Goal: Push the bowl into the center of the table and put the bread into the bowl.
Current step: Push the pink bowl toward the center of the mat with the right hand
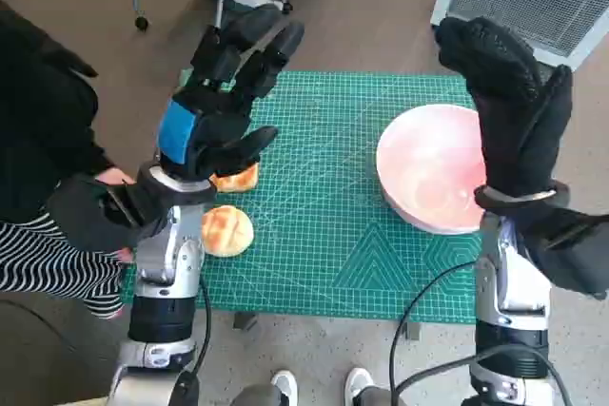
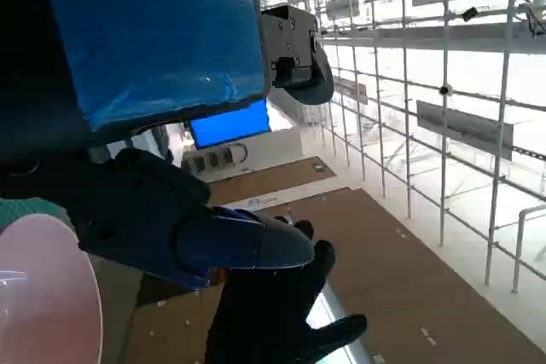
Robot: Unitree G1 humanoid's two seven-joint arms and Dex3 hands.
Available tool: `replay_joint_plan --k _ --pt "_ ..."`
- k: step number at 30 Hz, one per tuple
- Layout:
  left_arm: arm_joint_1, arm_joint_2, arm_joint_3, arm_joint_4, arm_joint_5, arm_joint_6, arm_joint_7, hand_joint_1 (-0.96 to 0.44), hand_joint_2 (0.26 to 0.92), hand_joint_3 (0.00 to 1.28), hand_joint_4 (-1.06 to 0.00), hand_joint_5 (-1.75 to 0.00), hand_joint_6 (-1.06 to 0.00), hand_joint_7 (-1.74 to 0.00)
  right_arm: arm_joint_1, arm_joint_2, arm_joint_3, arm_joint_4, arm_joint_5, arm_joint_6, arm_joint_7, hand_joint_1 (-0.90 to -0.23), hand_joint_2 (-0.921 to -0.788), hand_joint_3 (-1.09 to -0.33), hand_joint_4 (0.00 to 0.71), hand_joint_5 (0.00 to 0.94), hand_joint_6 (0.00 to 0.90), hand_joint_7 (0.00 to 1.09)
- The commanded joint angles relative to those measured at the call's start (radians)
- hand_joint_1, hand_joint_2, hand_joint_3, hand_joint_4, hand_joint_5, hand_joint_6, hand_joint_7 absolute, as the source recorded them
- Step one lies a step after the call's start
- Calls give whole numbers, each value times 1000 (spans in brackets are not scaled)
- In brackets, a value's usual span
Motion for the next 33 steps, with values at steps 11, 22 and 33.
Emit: replay_joint_plan --k 11,22,33 --pt "8 2 -5 -15 4 6 6 -570 921 264 -198 -138 1 -667 21 -3 -4 7 -2 12 -3 -776 -921 -706 203 3 79 553" --pt "7 3 -6 -23 4 14 9 -574 921 265 -193 -148 1 -665 22 -1 -3 0 -5 17 -7 -774 -921 -706 205 3 79 551" --pt "7 4 -4 -21 4 17 8 -579 921 264 -187 -156 1 -661 28 -5 -8 -4 1 19 -2 -774 -921 -706 206 3 81 549"
